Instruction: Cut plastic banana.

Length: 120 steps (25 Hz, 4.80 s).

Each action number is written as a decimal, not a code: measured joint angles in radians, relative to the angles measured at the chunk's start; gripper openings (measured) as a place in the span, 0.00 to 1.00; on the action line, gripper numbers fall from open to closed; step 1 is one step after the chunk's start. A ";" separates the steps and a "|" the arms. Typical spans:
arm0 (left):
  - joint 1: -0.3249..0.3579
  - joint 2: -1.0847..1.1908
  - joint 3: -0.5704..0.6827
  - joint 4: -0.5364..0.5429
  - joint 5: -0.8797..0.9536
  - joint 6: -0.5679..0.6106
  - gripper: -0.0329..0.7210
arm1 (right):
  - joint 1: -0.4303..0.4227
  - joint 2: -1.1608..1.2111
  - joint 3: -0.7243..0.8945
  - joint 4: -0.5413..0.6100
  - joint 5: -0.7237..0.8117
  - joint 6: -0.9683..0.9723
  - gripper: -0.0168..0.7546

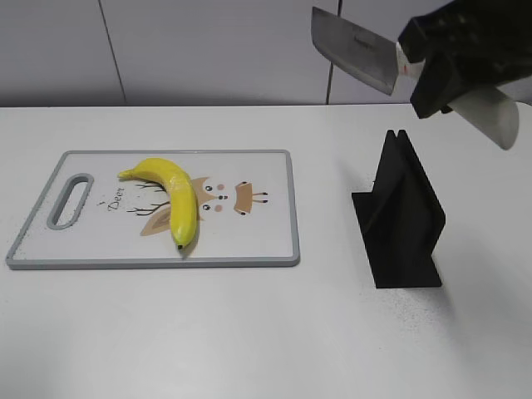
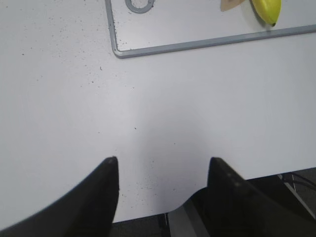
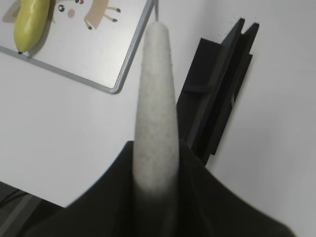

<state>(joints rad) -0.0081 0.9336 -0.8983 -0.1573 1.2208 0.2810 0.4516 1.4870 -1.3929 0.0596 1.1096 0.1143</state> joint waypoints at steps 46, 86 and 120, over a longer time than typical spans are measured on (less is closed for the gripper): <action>0.000 -0.939 0.431 0.090 -0.138 -0.172 0.74 | 0.000 -0.269 0.531 -0.213 -0.364 0.429 0.23; 0.000 -0.939 0.431 0.091 -0.139 -0.172 0.74 | 0.000 -0.044 0.507 -0.087 -0.365 0.330 0.71; 0.000 -0.939 0.431 0.094 -0.139 -0.172 0.74 | 0.000 -1.493 0.889 -0.067 -0.063 -0.147 0.75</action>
<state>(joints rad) -0.0081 -0.0057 -0.4676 -0.0633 1.0818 0.1091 0.4516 -0.0057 -0.5040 -0.0072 1.0462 -0.0325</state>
